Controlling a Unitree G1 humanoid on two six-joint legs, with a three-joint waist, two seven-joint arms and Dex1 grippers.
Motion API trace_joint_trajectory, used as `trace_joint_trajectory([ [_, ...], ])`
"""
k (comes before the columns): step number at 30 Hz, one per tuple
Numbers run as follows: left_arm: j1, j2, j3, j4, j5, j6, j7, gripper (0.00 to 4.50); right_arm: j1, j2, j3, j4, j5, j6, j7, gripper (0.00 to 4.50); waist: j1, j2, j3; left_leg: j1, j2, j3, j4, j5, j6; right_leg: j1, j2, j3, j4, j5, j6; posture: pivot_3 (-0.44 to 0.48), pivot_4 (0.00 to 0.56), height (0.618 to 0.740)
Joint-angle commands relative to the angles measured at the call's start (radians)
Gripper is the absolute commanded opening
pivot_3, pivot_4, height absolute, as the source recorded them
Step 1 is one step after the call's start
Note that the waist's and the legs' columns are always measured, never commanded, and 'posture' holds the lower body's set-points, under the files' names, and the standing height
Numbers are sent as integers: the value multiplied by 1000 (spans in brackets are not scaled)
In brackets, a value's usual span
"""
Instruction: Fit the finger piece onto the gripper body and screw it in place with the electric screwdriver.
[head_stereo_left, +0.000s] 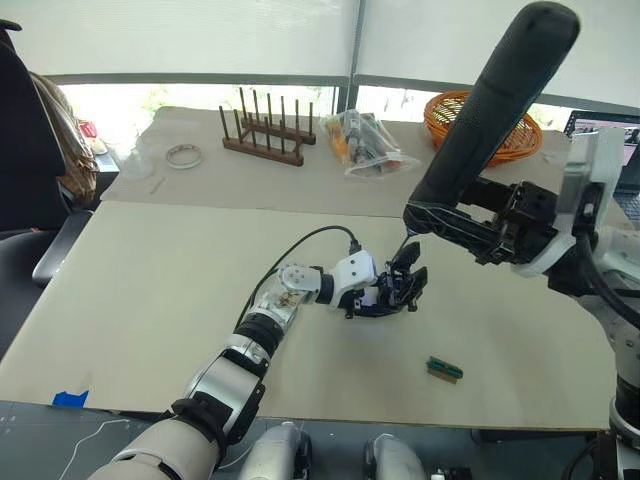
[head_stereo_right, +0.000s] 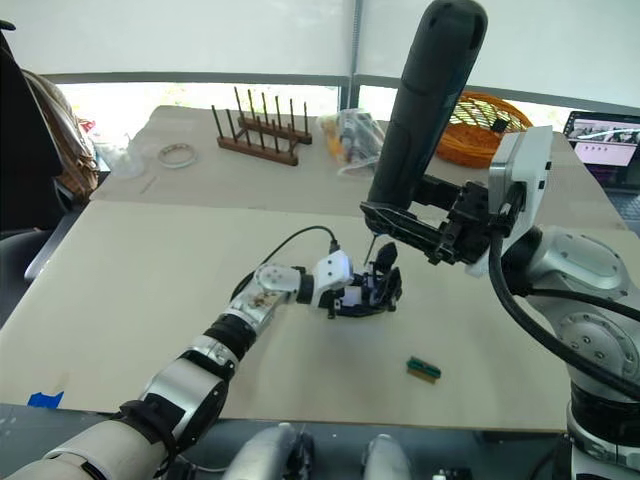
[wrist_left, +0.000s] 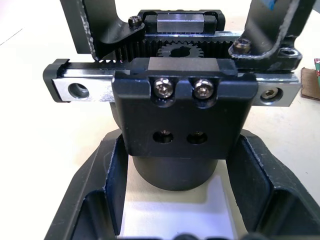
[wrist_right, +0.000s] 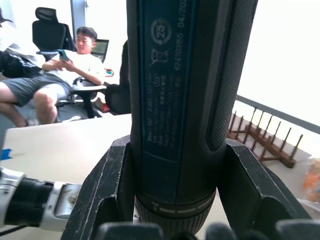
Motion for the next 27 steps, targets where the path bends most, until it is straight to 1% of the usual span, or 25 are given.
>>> trace_joint_trajectory([
  [1,-18,3,7,-5,6,-5,7,2291,1,-6,-42,-50,41,0,-37,1925,0,0,0,0,0,0,0,0,0,0,0,-2,0,0,0,0,150,740],
  [2,-21,9,10,-8,3,4,2,2291,5,-6,-50,-63,66,7,-49,1925,0,0,0,0,0,0,0,0,0,0,0,-3,0,0,0,0,150,740],
  [4,-24,25,17,-18,-6,17,-17,3346,5,-5,-64,-80,116,18,-74,1925,-1,0,0,0,0,0,0,0,1,0,0,-5,0,0,0,0,150,740],
  [5,-22,39,20,-30,-10,18,-32,3711,4,-8,-70,-86,145,25,-89,1925,-2,0,0,0,0,0,0,1,2,0,0,-6,0,0,0,0,150,740],
  [6,-20,54,22,-43,-13,18,-44,4242,4,-12,-74,-89,165,28,-101,1925,-3,0,0,0,0,1,0,4,8,2,0,-7,1,0,0,0,150,740],
  [7,-17,68,24,-59,-16,18,-57,4500,5,-17,-76,-90,179,31,-112,1925,-4,1,0,0,0,1,0,5,9,4,0,-8,1,0,0,0,150,740],
  [10,15,127,29,-175,-54,51,-137,4500,21,-31,-85,-100,194,30,-131,1925,-4,2,1,0,0,1,0,5,9,4,1,-10,1,0,0,0,150,740],
  [14,90,217,25,-408,-135,155,-267,4500,79,-55,-90,-119,186,35,-130,1925,-4,3,2,0,0,0,0,5,9,5,0,-11,-1,0,0,0,150,740],
  [16,132,268,19,-538,-182,225,-323,4500,128,-69,-97,-140,176,35,-123,1925,-4,4,2,0,0,0,1,5,9,7,1,-12,-1,0,0,0,150,740],
  [19,190,345,-1,-713,-236,329,-391,4500,220,-83,-143,-198,239,36,-123,1925,-4,6,4,1,1,-1,2,6,8,7,3,-12,-1,0,0,0,150,740],
  [20,204,365,-12,-752,-243,345,-409,4500,244,-89,-159,-215,263,34,-125,1925,-3,7,4,3,3,3,2,6,8,3,4,-10,-1,0,0,0,150,740],
  [21,215,382,-23,-778,-245,350,-422,4500,263,-95,-171,-229,279,31,-128,1925,-3,7,4,3,5,8,2,2,-2,-1,4,-6,0,0,0,0,150,740],
  [23,226,402,-46,-807,-243,342,-446,4500,295,-106,-193,-251,306,26,-142,1925,-2,8,4,8,9,21,-2,2,-3,-5,3,0,1,2,-4,0,150,740],
  [25,227,403,-62,-809,-241,332,-453,4500,326,-115,-215,-272,322,21,-156,1925,0,8,4,14,22,42,-4,-2,-10,-11,3,1,1,6,-13,0,150,740],
  [26,223,398,-71,-801,-236,322,-452,4500,350,-117,-233,-288,329,17,-161,1925,0,6,4,16,26,54,-8,-3,-11,-16,3,1,1,8,-18,0,150,740],
  [27,220,391,-82,-789,-230,308,-453,4500,383,-118,-259,-305,338,15,-166,1925,-6,7,3,17,27,59,-12,-3,-11,-14,2,0,-2,12,-18,0,150,740],
])
